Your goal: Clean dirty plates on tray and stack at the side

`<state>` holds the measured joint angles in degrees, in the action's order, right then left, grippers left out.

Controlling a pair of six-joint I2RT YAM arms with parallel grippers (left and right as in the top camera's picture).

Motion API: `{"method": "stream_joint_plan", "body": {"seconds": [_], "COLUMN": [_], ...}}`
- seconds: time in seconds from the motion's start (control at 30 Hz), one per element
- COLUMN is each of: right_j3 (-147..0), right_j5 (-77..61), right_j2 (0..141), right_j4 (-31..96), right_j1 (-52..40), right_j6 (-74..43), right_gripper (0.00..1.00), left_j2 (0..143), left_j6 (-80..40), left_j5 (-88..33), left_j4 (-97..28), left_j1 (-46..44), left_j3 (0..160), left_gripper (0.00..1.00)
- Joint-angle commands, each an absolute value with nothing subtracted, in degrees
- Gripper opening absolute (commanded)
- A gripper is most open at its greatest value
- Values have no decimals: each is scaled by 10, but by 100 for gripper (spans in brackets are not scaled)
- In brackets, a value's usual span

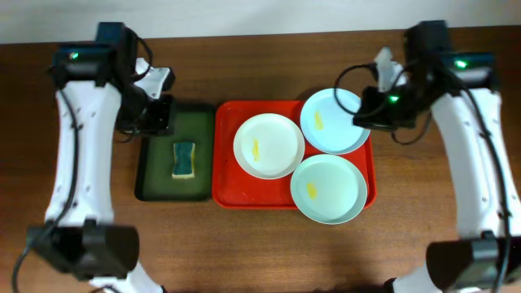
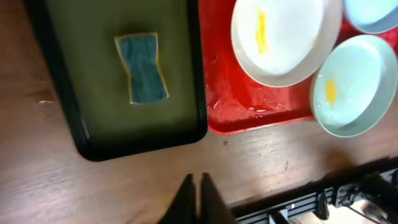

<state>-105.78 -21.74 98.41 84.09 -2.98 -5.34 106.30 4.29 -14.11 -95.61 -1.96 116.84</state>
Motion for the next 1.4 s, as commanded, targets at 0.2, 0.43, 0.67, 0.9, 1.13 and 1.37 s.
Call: {"method": "stream_joint_plan", "body": {"seconds": [0.2,0.43,0.67,0.9,1.13,1.37], "right_j3": [-1052,-1052,-1020,-948,-880,-865], "right_j5": [-121,-122,-69,-103,-171,-174], "right_j2": [1075,1166,1187,1187,1187,1187], "right_j4": [792,745,696,614,553,531], "right_j1": [-128,-132,-169,-170,-169,-169], "right_j6": [-49,-50,-49,-130,-158,-183], "right_gripper": [40,39,34,25,22,13], "left_j2": [1130,1130,1130,1130,1130,1130], "left_j6": [35,-9,-9,-17,-32,-32], "left_j5": [-140,-91,-91,-89,-85,-85], "left_j4": [-911,-857,-816,-799,-795,-795], "left_j1": [-22,-22,-22,-22,-22,-22], "left_j3": [1162,1087,1054,1053,1053,1053], "left_gripper": [0,0,9,11,15,15]}}
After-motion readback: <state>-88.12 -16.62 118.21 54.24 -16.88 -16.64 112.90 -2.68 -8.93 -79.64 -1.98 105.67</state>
